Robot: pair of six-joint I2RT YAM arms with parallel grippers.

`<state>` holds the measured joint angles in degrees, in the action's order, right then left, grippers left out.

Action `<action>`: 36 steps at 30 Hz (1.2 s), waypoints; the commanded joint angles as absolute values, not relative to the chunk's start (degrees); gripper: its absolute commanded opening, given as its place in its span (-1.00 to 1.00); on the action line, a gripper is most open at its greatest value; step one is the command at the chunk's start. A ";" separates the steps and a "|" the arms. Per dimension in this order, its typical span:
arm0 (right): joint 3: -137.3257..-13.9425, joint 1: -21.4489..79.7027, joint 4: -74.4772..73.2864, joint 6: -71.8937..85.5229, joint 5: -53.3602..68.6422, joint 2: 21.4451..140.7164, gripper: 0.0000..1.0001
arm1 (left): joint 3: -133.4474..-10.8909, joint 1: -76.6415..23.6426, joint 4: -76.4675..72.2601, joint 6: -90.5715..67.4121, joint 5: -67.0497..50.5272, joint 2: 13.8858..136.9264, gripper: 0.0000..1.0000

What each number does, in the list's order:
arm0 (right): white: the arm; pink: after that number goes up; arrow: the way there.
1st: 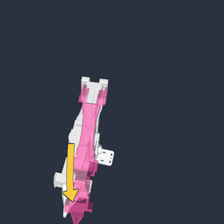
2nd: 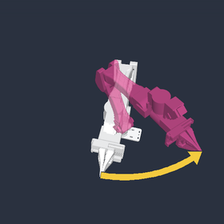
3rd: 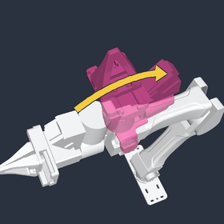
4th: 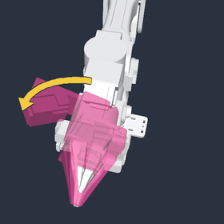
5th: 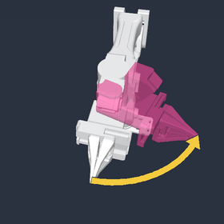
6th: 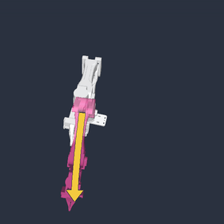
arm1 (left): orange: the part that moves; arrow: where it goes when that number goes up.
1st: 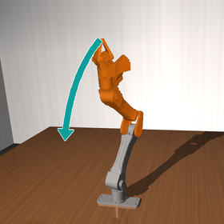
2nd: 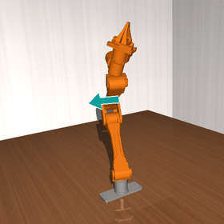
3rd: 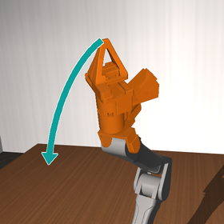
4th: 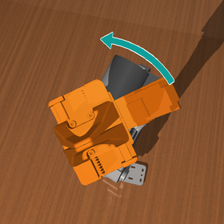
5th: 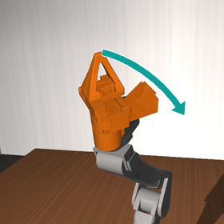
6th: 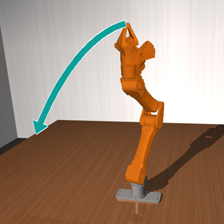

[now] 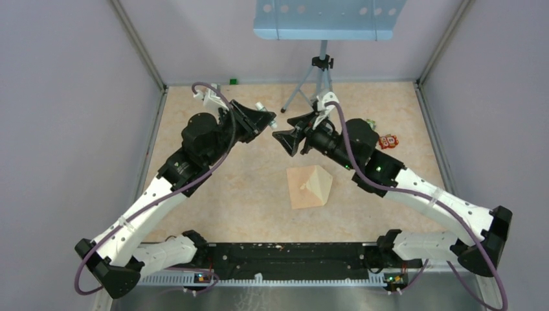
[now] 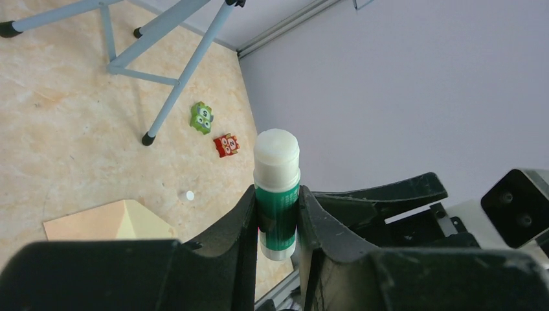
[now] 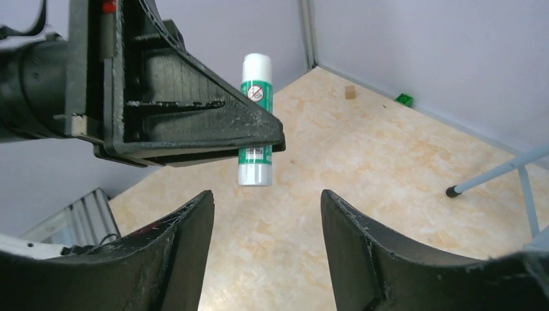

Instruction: Place the letter into the envelope and seal it

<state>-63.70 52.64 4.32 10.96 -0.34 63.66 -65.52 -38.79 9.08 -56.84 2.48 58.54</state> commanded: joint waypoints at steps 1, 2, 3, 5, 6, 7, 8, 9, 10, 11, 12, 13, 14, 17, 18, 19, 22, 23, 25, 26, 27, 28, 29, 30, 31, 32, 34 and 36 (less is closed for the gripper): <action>-68.46 55.91 3.76 4.73 -6.59 66.78 0.19 | -67.99 -38.76 10.29 -60.78 3.80 59.12 -1.00; -68.80 56.58 3.77 4.13 -7.65 67.49 0.18 | -67.90 -38.77 10.28 -61.29 3.63 59.21 -1.00; -68.85 57.13 4.24 3.72 -8.39 67.84 0.17 | -67.76 -38.76 10.28 -61.60 3.40 59.36 -1.00; -68.94 57.93 5.32 3.21 -9.38 68.47 0.14 | -67.43 -38.79 10.28 -62.14 3.23 59.46 -1.00; -69.00 58.16 5.66 3.17 -9.67 68.80 0.13 | -67.18 -38.78 10.24 -62.47 3.22 59.42 -1.00; -69.19 58.40 6.00 3.04 -9.95 69.20 0.11 | -67.01 -38.76 10.08 -62.64 3.17 59.35 -1.00; -69.43 58.52 6.03 2.80 -10.42 69.62 0.07 | -66.89 -38.76 10.03 -62.81 3.04 59.29 -1.00; -69.82 58.72 5.80 2.59 -10.86 70.22 0.02 | -66.84 -38.78 10.02 -62.84 2.93 59.26 -1.00; -70.25 58.97 5.48 2.28 -11.38 70.75 -0.03 | -66.81 -38.81 10.02 -62.84 2.83 59.24 -1.00; -70.65 59.16 5.16 2.02 -11.96 71.21 -0.13 | -66.77 -38.77 10.14 -62.76 2.81 59.19 -1.00; -70.85 59.35 5.03 1.74 -12.48 71.49 -0.17 | -66.68 -38.76 10.14 -62.78 2.81 59.09 -1.00; -70.91 59.54 5.15 1.54 -13.06 71.66 -0.18 | -66.55 -38.81 10.16 -62.83 2.81 59.00 -1.00; -70.90 59.56 5.32 1.48 -13.36 71.77 -0.19 | -66.44 -38.78 10.26 -62.76 2.81 58.98 -1.00; -71.27 59.54 5.24 1.27 -13.95 72.26 -0.29 | -66.02 -38.76 10.38 -62.90 2.73 58.89 -1.00; -71.47 59.51 5.10 1.24 -14.16 72.44 -0.35 | -65.81 -38.80 10.31 -62.95 2.65 58.74 -1.00; -71.69 59.57 4.87 1.19 -14.46 72.64 -0.43 | -65.59 -38.82 10.33 -63.01 2.52 58.85 -1.00; -72.33 59.63 3.64 1.26 -15.57 73.18 -0.69 | -64.99 -38.76 10.37 -63.10 2.30 58.78 -1.00; -72.41 59.63 3.10 1.32 -15.70 73.21 -0.78 | -64.77 -38.76 10.37 -63.11 2.24 58.80 -1.00; -72.43 59.60 2.00 1.91 -16.17 73.13 -0.97 | -64.30 -38.77 10.13 -62.72 1.97 58.69 -1.00; -72.52 59.60 1.32 2.26 -16.48 73.00 -1.00 | -64.11 -38.76 9.77 -62.11 1.67 58.63 -0.88; -72.58 59.62 0.46 2.73 -16.84 72.84 -1.00 | -63.88 -38.79 9.31 -61.04 1.15 58.58 -0.64; -72.64 59.65 -0.58 3.27 -17.03 72.62 -1.00 | -63.67 -38.77 8.60 -59.70 0.51 58.61 -0.38; -72.60 59.62 -2.15 3.79 -16.93 72.28 -1.00 | -63.41 -38.81 7.79 -58.29 0.29 58.66 -0.13; -72.52 59.65 -3.43 4.43 -16.76 71.87 -1.00 | -63.02 -38.77 7.31 -56.91 -1.05 58.52 0.13; -72.53 59.60 -4.94 5.11 -16.56 71.43 -1.00 | -62.38 -38.77 6.54 -55.73 -1.57 58.19 0.35; -72.51 59.61 -6.46 5.70 -16.57 70.99 -1.00 | -61.01 -38.76 5.01 -54.30 -1.71 57.48 0.55; -72.60 59.61 -9.77 7.16 -16.45 70.12 -1.00 | -58.82 -38.76 1.79 -51.73 -1.92 55.55 0.83; -72.51 59.59 -13.52 8.35 -16.41 68.93 -1.00 | -58.01 -38.80 0.48 -47.75 -2.12 54.28 0.97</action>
